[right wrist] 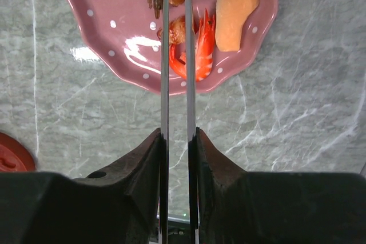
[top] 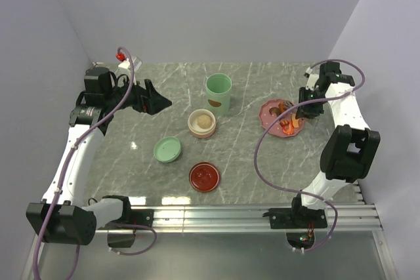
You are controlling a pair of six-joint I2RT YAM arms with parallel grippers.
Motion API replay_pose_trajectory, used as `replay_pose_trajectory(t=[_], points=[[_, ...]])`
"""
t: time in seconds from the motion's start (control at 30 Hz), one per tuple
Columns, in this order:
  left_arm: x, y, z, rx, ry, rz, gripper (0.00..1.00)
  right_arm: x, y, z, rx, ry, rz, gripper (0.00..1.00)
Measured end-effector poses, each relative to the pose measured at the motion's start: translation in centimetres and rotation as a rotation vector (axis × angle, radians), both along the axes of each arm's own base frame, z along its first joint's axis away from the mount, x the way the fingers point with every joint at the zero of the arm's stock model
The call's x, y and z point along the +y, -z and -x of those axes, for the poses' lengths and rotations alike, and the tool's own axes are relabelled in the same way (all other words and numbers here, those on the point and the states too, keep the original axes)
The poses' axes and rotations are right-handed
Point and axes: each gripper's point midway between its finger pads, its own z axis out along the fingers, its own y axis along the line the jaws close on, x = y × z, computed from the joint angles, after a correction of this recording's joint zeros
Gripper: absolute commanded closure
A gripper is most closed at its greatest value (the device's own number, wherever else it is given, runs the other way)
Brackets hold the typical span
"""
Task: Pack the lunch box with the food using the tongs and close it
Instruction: Pick up the food using the clamp, then place the food into the lunch box
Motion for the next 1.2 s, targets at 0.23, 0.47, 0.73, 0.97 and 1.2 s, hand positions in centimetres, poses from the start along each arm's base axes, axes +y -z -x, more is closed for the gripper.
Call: replay_pose_trajectory(t=[0.23,0.47,0.73,0.97,1.2], points=[[0.0,0.0,0.0,0.0,0.0,0.0,0.01,-0.2,-1.0,-0.5,-0.029,-0.017,0.013,1.0],[0.0,0.0,0.0,0.0,-0.001,0.0,0.01,-0.1,-2.4,0.3,-0.042,-0.041,0.024,1.0],[0.0,0.0,0.0,0.0,-0.001,0.0,0.0,0.9,-9.2,-0.2,-0.209,-0.079,0.005,1.0],[0.0,0.1,0.1,0.008,-0.001,0.001,0.01,5.3,-15.8,-0.9,-0.396,-0.202,-0.076,1.0],[-0.1,0.0,0.1,0.027,-0.009,0.017,0.01,13.9,-17.0,-0.4,-0.439,-0.407,-0.174,1.0]])
